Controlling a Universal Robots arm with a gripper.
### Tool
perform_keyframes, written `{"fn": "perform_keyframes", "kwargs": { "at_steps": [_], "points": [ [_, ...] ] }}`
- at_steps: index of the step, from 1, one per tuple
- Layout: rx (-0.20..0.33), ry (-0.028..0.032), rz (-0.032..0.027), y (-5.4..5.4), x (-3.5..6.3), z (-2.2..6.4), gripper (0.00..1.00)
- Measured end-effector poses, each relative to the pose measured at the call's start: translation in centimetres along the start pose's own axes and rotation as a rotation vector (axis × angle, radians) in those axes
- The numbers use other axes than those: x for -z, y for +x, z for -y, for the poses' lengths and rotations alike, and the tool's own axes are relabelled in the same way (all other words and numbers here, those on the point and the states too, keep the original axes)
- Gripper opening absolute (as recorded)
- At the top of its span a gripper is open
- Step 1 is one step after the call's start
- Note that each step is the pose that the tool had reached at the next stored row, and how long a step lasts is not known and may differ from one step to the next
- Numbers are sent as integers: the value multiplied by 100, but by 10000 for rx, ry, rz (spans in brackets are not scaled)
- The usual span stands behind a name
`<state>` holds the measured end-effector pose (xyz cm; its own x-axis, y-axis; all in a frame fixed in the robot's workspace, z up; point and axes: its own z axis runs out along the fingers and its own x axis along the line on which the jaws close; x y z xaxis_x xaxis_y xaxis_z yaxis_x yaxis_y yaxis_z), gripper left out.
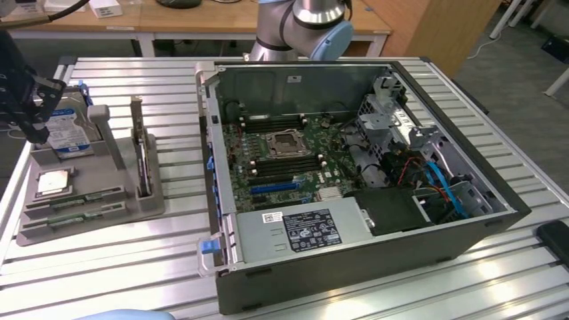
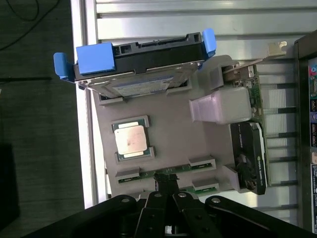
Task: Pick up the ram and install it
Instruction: 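Pick up the ram and move it above insertion slot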
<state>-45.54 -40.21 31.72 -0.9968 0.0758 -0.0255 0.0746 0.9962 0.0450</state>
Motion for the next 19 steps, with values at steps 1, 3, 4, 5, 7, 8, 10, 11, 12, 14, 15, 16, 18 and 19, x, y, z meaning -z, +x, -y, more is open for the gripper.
{"fn": "perform_keyframes", "kwargs": {
  "at_steps": [1,3,4,5,7,8,10,11,12,14,15,16,18,19],
  "points": [
    [0,1,0,0,0,0,10],
    [0,0,1,0,-1,0,10],
    [1,0,1,0,-1,0,10],
    [0,0,1,0,-1,0,10],
    [0,0,1,0,-1,0,10],
    [1,0,1,0,0,0,10],
    [0,0,1,0,-1,0,11],
    [0,-1,1,0,-1,0,11],
    [1,-1,1,0,-1,0,17],
    [0,0,1,0,-1,0,24],
    [1,-1,1,0,-1,0,24],
    [0,-1,1,0,-1,0,24],
    [0,-2,3,0,-5,0,24],
    [1,-4,6,0,-15,1,24]
  ]
}}
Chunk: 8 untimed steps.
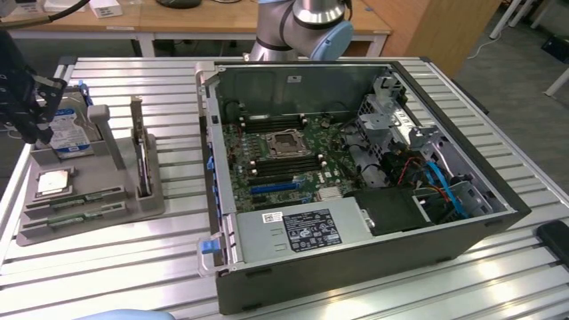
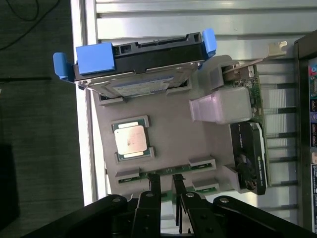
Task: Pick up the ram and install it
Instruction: 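Pick up the ram and move it above insertion slot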
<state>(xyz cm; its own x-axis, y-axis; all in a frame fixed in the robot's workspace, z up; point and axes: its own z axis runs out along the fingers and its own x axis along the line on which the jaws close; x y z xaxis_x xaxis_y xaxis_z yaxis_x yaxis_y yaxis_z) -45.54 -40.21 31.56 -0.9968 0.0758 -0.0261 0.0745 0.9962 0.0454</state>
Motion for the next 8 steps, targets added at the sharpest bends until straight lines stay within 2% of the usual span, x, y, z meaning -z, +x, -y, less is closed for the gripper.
{"fn": "perform_keyframes", "kwargs": {
  "at_steps": [8],
  "points": [
    [1,0,9,3,-123,13,24]
  ]
}}
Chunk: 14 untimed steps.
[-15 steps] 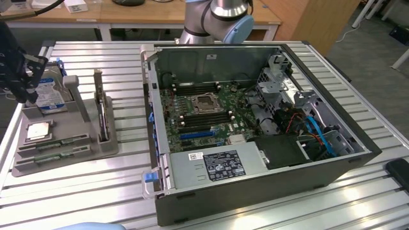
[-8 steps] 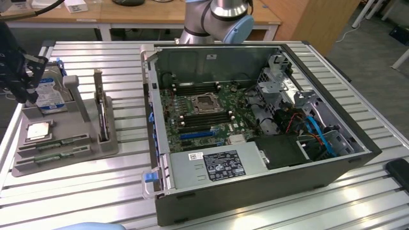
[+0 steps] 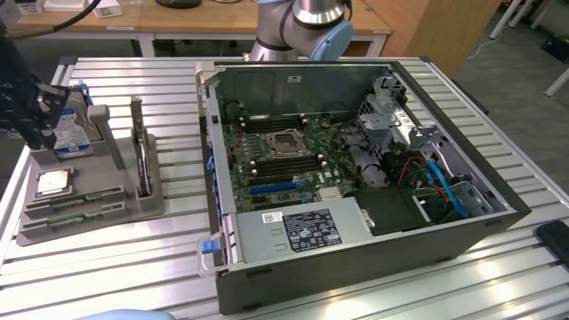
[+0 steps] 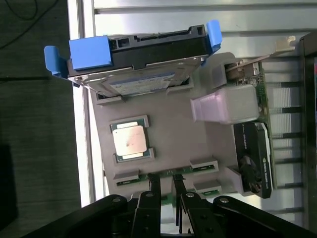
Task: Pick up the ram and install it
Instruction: 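Pick up the ram and move it above insertion slot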
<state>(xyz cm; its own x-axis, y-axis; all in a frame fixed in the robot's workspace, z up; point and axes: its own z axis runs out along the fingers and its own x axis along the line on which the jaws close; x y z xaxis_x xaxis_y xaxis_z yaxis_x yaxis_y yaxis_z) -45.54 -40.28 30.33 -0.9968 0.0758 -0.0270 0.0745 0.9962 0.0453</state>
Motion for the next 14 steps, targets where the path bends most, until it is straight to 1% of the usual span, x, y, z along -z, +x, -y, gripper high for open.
{"fn": "perform_keyframes", "kwargs": {
  "at_steps": [14],
  "points": [
    [1,-6,25,5,-249,28,24]
  ]
}}
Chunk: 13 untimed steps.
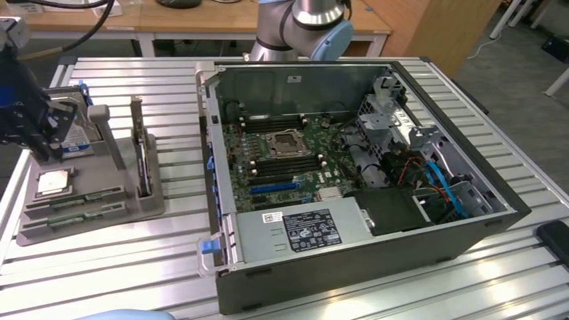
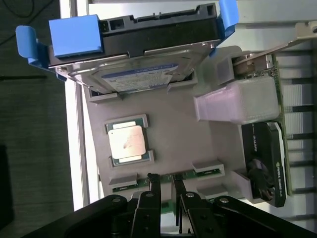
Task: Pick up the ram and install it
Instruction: 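Pick up the ram and move it above insertion slot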
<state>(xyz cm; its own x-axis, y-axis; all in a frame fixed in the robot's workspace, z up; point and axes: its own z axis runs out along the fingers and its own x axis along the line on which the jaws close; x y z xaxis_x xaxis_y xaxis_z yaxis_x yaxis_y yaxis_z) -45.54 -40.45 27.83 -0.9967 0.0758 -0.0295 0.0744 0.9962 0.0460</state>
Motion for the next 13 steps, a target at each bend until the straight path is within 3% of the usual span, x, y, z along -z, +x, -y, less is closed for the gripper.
{"fn": "perform_keyframes", "kwargs": {
  "at_steps": [7,13],
  "points": [
    [0,-7,18,2,-109,20,24],
    [3,-9,45,4,-132,24,24]
  ]
}}
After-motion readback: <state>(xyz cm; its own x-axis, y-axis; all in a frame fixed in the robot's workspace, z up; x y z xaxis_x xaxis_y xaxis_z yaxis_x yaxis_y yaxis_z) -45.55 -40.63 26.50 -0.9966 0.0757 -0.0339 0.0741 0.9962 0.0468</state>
